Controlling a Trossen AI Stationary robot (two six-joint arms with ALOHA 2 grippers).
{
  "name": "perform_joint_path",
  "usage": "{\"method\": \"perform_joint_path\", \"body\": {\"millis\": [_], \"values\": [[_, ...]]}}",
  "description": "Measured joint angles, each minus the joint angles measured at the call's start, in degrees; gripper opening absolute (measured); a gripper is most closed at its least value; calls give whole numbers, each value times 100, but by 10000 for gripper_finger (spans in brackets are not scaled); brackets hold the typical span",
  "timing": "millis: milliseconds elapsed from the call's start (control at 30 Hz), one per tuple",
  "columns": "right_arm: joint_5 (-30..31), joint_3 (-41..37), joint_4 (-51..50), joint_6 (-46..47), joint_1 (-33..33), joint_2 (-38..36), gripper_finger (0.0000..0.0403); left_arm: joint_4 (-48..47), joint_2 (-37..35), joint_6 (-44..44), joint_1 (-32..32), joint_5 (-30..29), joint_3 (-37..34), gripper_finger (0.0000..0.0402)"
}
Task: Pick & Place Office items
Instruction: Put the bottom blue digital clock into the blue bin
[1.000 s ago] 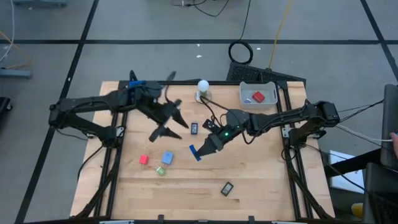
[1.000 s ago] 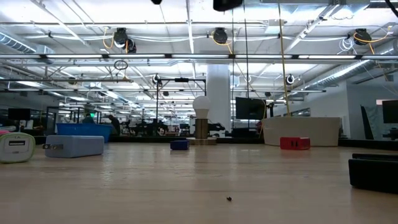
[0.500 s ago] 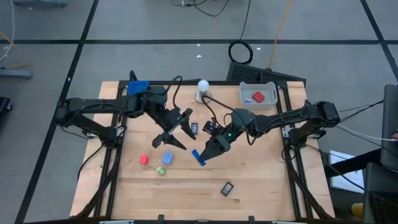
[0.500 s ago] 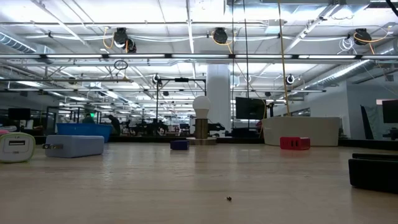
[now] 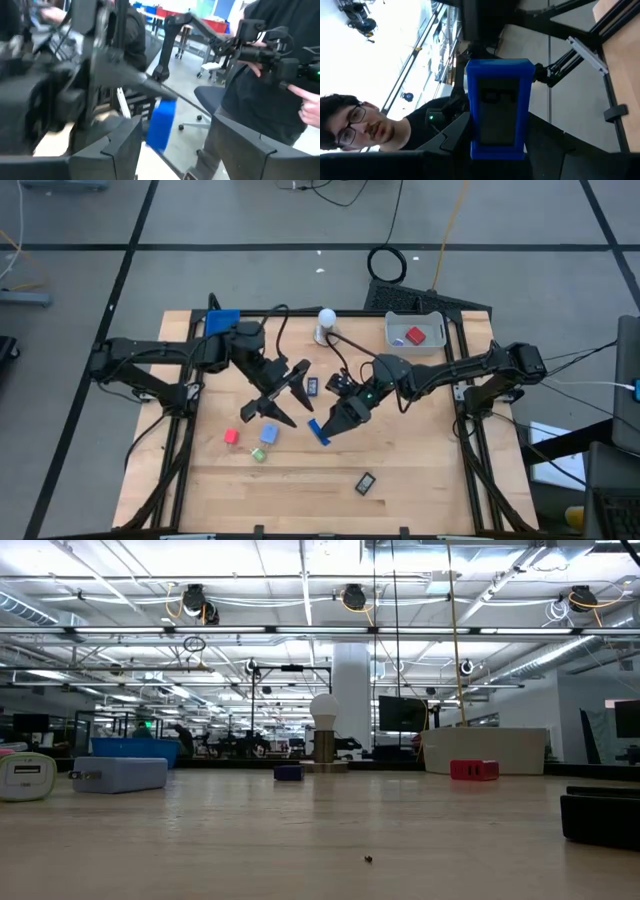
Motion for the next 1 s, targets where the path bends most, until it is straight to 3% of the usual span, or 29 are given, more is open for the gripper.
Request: {"method": "perform_joint_path", "body": {"millis": [567, 1000], "values": [[374, 0, 343, 134, -46, 0, 143, 895, 460, -464, -101, -47, 0, 237], [368, 0, 296, 131, -39, 0, 143, 933, 483, -540, -102, 38, -2, 237]]}}
